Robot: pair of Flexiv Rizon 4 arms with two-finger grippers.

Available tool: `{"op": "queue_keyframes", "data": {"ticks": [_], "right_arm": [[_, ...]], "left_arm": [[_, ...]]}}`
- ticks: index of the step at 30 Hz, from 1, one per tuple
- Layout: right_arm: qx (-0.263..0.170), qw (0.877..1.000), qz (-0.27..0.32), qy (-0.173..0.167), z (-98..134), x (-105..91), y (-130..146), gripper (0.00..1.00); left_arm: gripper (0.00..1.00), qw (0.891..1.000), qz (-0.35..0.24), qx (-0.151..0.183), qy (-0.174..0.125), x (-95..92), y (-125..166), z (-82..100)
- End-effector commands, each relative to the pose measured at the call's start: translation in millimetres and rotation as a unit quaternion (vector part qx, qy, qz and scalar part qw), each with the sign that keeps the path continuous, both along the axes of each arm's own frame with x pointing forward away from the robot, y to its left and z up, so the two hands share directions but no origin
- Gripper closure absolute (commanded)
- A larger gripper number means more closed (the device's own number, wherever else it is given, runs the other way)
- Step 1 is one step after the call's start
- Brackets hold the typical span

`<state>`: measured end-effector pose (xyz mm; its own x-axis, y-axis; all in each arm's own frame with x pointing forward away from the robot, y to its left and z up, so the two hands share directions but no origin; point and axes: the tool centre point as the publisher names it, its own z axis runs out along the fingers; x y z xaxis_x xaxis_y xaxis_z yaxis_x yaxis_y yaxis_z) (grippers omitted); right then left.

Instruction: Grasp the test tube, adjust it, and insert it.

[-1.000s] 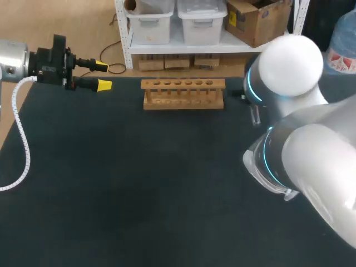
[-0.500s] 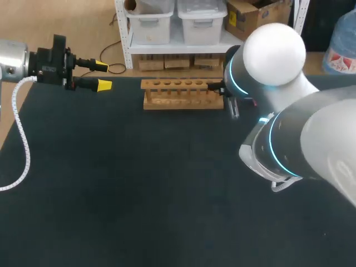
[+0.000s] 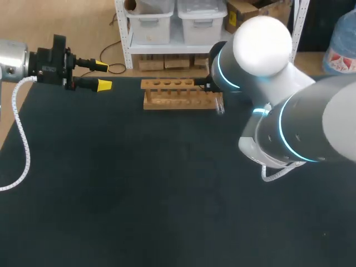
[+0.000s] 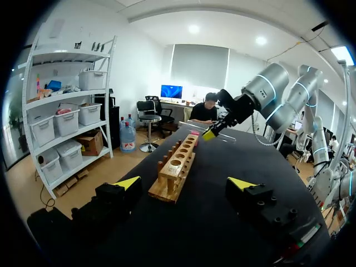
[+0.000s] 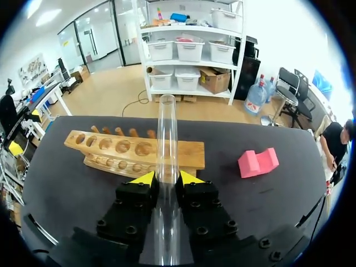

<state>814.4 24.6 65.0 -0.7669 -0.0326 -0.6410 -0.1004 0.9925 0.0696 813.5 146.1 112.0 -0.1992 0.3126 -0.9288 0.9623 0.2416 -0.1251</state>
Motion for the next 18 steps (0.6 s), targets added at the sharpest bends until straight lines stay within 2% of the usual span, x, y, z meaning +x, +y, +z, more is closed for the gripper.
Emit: {"op": "queue_keyframes", "data": {"ticks": [1,18], "right_arm": [[0.001,1.000,-0.002,0.018,-1.7,4.8,7.7,1.00],[0.004,0.999,0.001,0.037,-11.6,4.1,16.1,1.00]], "left_arm": [[0.00,1.000,0.000,-0.001,-0.002,-0.4,0.5,-1.0],[0.00,1.000,0.000,-0.001,-0.002,-0.4,0.5,-1.0]]}}
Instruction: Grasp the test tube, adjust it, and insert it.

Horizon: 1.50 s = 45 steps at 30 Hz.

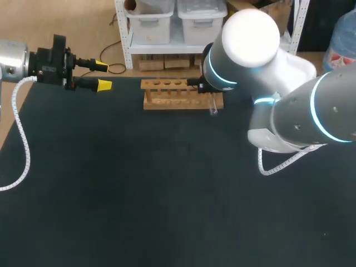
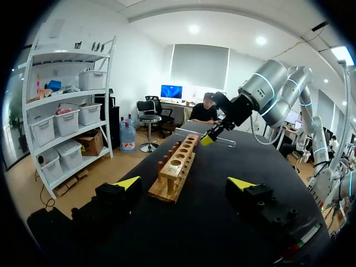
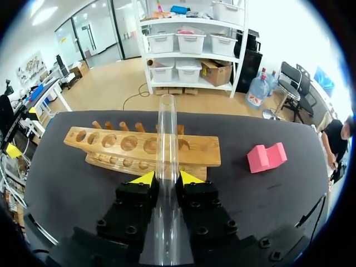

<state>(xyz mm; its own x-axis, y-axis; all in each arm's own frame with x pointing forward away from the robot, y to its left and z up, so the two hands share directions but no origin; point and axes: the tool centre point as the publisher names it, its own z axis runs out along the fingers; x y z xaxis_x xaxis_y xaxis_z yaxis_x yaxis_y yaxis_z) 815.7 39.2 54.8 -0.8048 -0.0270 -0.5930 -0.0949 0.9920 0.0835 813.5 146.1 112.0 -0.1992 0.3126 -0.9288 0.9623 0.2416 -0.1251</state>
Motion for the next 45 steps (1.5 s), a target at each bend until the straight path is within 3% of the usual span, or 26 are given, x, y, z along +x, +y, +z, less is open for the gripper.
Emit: {"op": "queue_keyframes", "data": {"ticks": [1,45], "right_arm": [[0.001,1.000,0.002,0.007,-2.4,3.0,1.9,1.00],[0.017,0.998,0.020,0.050,-27.9,0.6,9.0,1.00]], "left_arm": [[0.00,1.000,0.000,-0.001,-0.002,-0.4,0.5,-1.0],[0.00,1.000,0.000,-0.001,-0.002,-0.4,0.5,-1.0]]}}
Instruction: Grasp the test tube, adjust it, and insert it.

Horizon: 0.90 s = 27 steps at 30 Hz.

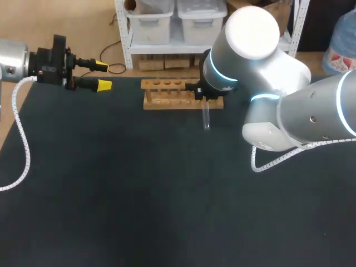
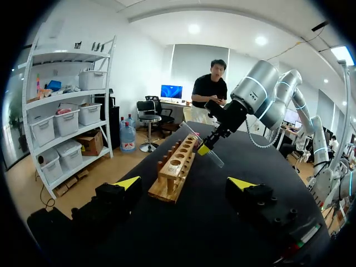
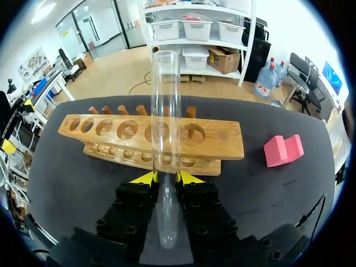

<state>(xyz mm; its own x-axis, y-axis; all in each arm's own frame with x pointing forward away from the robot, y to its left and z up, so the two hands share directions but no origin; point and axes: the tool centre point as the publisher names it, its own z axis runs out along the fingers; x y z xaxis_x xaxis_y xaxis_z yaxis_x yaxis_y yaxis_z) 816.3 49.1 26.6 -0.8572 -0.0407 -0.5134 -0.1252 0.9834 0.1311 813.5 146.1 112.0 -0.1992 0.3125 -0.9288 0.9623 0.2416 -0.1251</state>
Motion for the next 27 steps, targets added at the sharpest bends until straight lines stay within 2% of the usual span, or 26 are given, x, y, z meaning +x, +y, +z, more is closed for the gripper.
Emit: {"op": "queue_keyframes", "data": {"ticks": [1,15,27], "right_arm": [[-0.003,1.000,-0.002,0.001,1.4,-0.7,-1.5,1.00],[-0.017,0.999,-0.029,-0.021,38.7,-23.1,-14.9,1.00],[-0.043,0.998,-0.050,-0.023,70.6,-44.5,-29.6,1.00]], "left_arm": [[0.00,1.000,0.000,-0.001,-0.002,-0.4,0.5,-1.0],[0.00,1.000,0.000,-0.001,-0.002,-0.4,0.5,-1.0],[0.00,1.000,0.000,-0.001,-0.002,-0.4,0.5,-1.0]]}}
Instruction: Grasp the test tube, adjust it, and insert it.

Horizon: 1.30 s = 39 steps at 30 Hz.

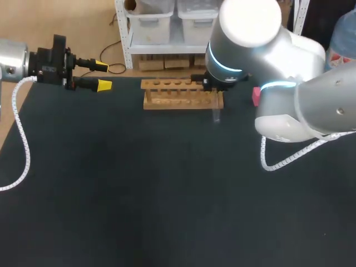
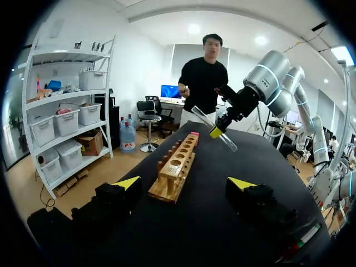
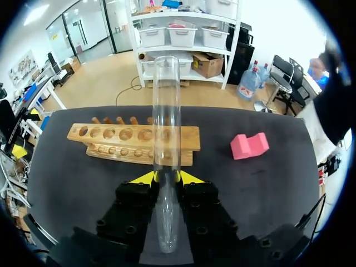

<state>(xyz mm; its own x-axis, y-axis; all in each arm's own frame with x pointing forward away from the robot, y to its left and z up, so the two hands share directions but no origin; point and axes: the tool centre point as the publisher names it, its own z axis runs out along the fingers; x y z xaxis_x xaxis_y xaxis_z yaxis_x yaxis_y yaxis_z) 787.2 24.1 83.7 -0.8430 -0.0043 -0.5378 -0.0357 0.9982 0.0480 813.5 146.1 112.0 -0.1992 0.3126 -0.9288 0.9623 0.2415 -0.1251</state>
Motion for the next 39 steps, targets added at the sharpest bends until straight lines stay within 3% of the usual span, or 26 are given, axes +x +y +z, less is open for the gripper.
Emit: {"op": "queue_keyframes", "data": {"ticks": [1,9,39], "right_arm": [[-0.004,1.000,-0.003,-0.008,15.1,-16.1,-4.6,1.00],[-0.008,1.000,0.015,-0.006,24.2,-19.4,-2.4,1.00],[-0.008,1.000,0.015,-0.006,24.2,-19.4,-2.4,1.00]], "left_arm": [[0.00,1.000,0.000,-0.001,-0.002,-0.4,0.5,-1.0],[0.00,1.000,0.000,-0.001,-0.002,-0.4,0.5,-1.0],[0.00,1.000,0.000,-0.001,-0.002,-0.4,0.5,-1.0]]}}
